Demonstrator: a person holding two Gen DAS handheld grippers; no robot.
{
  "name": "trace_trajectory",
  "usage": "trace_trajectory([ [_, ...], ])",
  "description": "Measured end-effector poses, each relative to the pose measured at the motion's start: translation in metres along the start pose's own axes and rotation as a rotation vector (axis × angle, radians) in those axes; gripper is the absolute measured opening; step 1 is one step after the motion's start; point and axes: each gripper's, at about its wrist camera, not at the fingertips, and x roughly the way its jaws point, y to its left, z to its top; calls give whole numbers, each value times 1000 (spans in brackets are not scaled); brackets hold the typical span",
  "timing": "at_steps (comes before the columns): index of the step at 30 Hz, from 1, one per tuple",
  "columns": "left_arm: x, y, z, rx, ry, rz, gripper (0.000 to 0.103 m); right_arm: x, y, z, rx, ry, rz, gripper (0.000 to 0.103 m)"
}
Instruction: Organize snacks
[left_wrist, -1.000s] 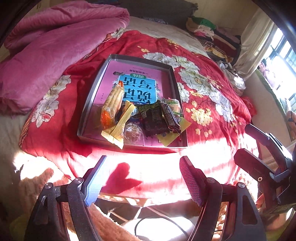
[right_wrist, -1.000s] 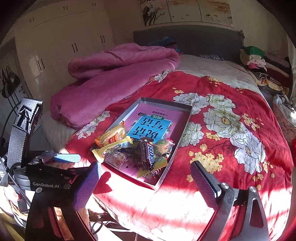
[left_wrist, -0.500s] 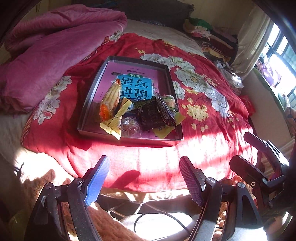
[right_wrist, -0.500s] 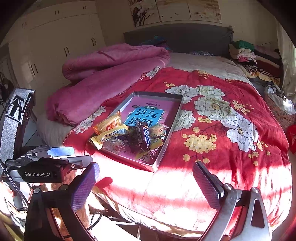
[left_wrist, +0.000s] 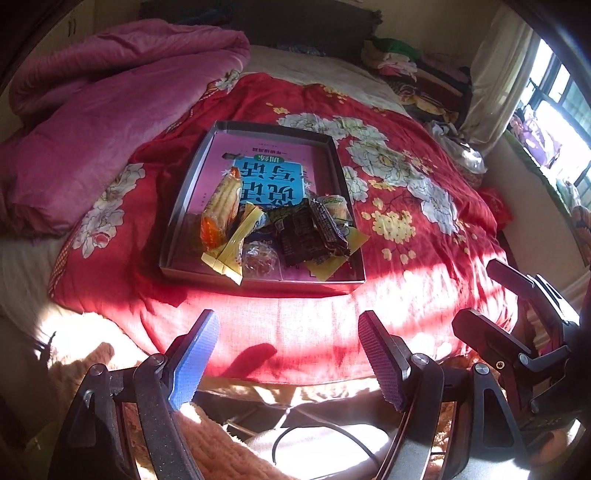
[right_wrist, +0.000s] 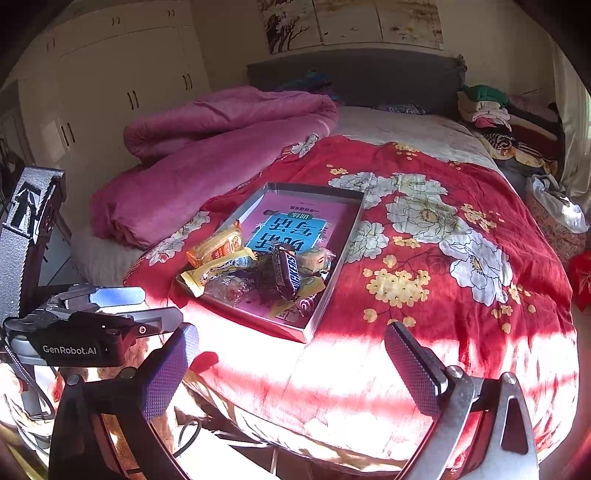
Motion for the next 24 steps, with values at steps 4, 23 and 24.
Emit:
trace_trajectory([
  [4, 0, 0, 0, 1, -1, 4, 79, 1, 0, 0, 1, 1, -3, 102],
  [23, -5, -1, 1, 7, -17, 26, 79, 1, 1, 0, -7, 1, -7, 102],
  [24, -5, -1, 1, 8, -16, 28, 79, 1, 1, 0, -7, 1, -6, 102],
])
